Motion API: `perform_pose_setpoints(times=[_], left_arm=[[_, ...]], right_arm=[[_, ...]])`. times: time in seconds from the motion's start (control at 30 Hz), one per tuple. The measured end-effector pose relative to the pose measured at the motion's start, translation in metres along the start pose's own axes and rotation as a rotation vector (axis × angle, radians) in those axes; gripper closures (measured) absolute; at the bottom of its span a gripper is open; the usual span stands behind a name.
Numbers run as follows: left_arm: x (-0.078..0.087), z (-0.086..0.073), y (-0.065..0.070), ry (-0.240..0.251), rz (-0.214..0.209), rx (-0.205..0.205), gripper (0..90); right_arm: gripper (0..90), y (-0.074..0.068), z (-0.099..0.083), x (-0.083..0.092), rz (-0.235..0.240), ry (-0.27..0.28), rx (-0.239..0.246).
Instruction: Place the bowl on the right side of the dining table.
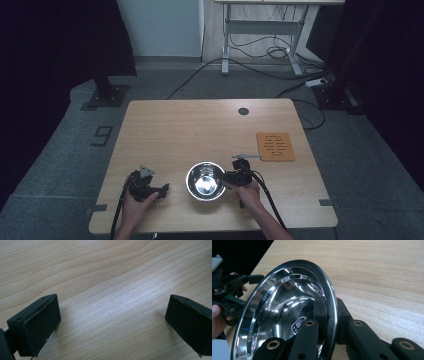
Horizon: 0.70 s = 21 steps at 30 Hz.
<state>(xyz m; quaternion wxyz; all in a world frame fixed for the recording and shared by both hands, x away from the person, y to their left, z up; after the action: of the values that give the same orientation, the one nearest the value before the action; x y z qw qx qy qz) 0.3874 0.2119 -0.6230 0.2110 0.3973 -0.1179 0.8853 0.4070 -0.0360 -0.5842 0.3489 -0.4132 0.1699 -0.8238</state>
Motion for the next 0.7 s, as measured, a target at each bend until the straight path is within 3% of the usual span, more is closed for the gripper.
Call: perform_pose_setpoints(times=[0.7], left_arm=[[0.000,0.000,0.000,0.000,-0.001,-0.001,0.0]], right_arm=[[83.6,0.002,0.014,0.018,0.008,0.060,-0.005]])
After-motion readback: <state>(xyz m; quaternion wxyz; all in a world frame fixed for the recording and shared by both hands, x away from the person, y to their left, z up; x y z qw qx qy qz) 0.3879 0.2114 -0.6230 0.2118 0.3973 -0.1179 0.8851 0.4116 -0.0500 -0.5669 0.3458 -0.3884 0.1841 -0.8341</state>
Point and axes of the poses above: each handheld gripper's, and its own axes: x roughly backward along the jaws, z roughly out of its top, y roughly to its right, the point moved 10 cm from there along -x, roughly forward along the jaws, and after that the axes turned 4 degrees about -x, right-handed, at the moved point
